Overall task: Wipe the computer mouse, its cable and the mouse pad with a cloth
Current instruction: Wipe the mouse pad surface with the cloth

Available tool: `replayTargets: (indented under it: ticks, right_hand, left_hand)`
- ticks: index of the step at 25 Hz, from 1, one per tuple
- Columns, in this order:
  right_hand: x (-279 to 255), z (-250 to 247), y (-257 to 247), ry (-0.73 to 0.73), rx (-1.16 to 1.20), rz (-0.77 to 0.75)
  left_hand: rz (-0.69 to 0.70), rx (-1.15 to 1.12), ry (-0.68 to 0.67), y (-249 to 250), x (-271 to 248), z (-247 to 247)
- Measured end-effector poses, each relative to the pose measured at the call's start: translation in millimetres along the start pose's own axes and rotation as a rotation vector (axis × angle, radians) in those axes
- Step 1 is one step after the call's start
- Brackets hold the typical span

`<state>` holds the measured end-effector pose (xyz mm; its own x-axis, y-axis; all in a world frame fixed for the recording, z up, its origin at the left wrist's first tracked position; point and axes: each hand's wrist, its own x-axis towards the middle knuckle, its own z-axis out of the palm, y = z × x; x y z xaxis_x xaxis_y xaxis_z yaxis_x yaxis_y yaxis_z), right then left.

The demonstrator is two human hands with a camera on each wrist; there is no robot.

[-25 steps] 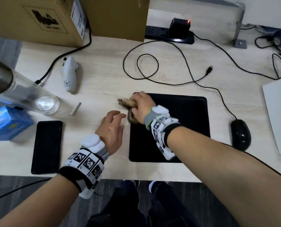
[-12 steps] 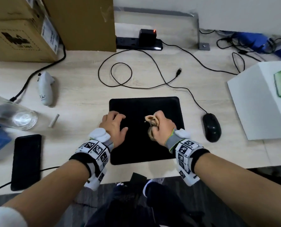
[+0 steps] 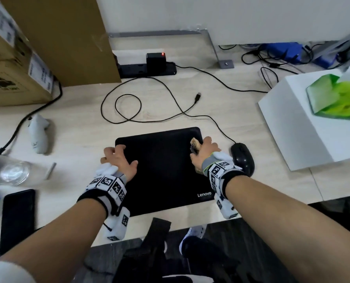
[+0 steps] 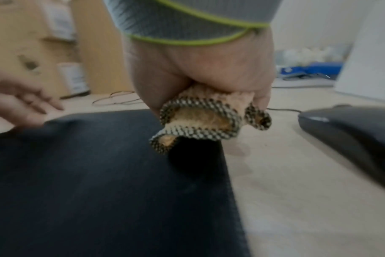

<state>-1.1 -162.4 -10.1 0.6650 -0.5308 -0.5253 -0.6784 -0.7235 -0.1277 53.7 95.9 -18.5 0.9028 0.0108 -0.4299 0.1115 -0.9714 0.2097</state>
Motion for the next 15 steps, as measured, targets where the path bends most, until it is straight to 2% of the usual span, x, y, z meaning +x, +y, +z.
replayTargets:
  ticks: [2, 5, 7, 12, 15]
  right_hand:
    - [5.2, -11.8, 3.5, -0.025, 0.085, 0.046]
    - [7.9, -17.2, 15.8, -0.044, 0.046, -0.043]
    - [3.6, -15.3, 21.1, -0.008, 0.027, -0.099]
    - [11.5, -32.9, 61.5, 0.128, -0.009, -0.118]
    - [17.2, -42.1, 88.9, 0.178, -0.028, -0.068]
  left_hand:
    - [-0.091, -0.116, 0.009, -1.1, 3.3, -2.0]
    - [-0.221, -0.315, -0.062, -13.9, 15.2, 2.0]
    - [-0.240, -0.359, -0.110, -23.7, 17.0, 4.9]
    - [-0.054, -0.442, -0.154, 11.7, 7.2, 19.2]
    - [0.057, -0.364, -0.195, 34.9, 5.2, 22.8]
